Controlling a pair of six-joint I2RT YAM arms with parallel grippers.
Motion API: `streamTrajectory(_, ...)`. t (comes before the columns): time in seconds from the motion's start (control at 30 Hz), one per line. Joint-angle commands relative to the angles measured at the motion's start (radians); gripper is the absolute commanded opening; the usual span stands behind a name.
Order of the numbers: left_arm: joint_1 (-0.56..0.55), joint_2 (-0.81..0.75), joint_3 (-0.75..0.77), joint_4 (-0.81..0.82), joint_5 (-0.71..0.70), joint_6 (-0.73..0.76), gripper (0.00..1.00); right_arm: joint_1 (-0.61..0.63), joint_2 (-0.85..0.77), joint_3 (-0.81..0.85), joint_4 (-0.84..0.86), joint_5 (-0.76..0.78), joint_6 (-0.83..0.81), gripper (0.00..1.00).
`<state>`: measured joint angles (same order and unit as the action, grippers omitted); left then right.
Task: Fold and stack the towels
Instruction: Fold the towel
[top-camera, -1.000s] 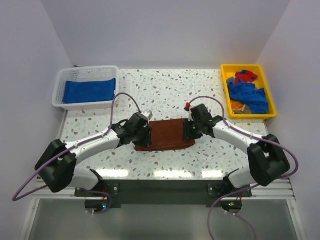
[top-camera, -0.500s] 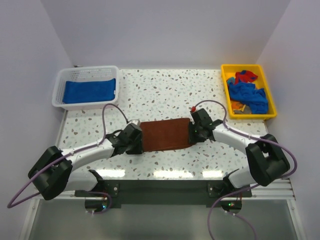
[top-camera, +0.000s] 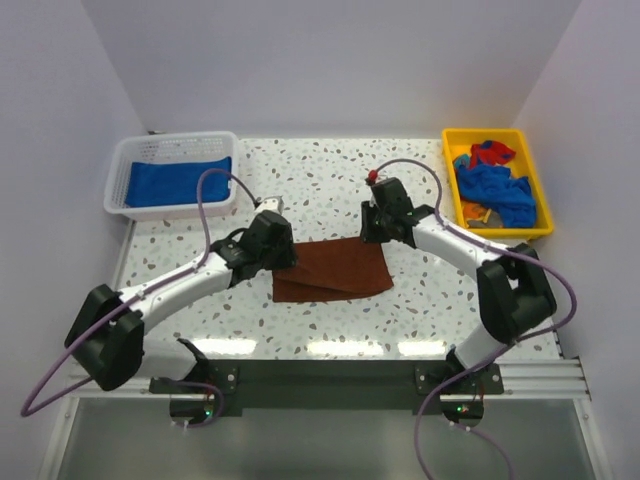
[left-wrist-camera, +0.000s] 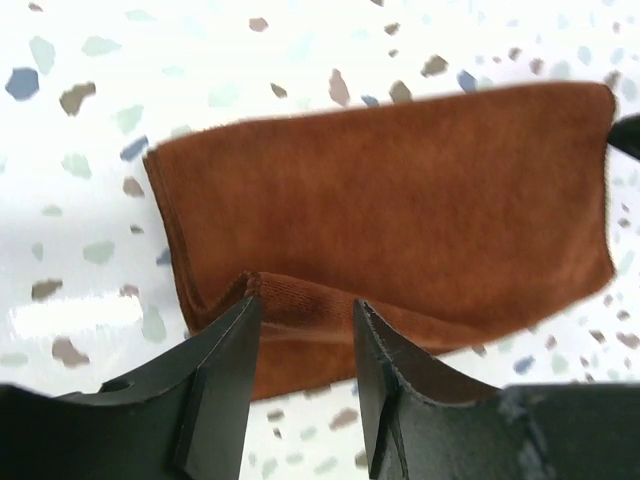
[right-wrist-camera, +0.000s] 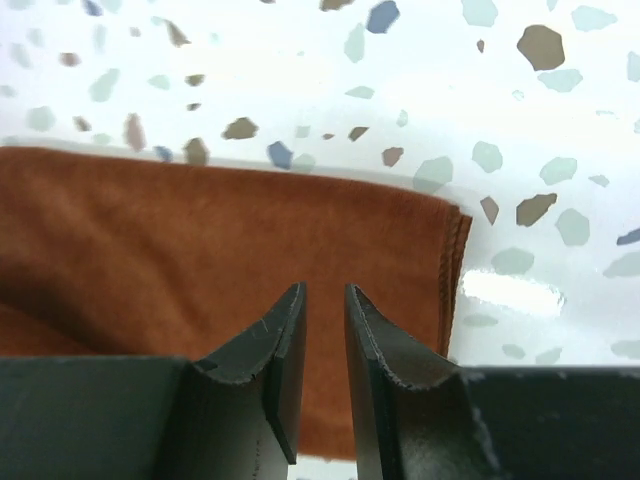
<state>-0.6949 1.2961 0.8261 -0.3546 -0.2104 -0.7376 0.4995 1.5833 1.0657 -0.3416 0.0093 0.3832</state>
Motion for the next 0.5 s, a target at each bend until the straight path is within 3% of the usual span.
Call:
streamTrajectory(0.0, 0.052, 0.106, 0.025, 0.100, -0.024, 0.067, 0.47, -0.024, 0.090, 0.034, 0.061, 0.014, -0.021, 0.26)
streamTrajectory(0.2, 0.072, 0.163, -0.019, 0.114, 0.101, 0.043, 0.41, -0.076, 0.161, 0.037, 0.073, -0.006, -0.043, 0.25)
streamTrajectory(0.47, 0.008, -0.214, -0.220, -0.020, 0.120, -0.065, 0.47, -0.081, 0.116, -0.021, 0.052, 0.000, -0.072, 0.28)
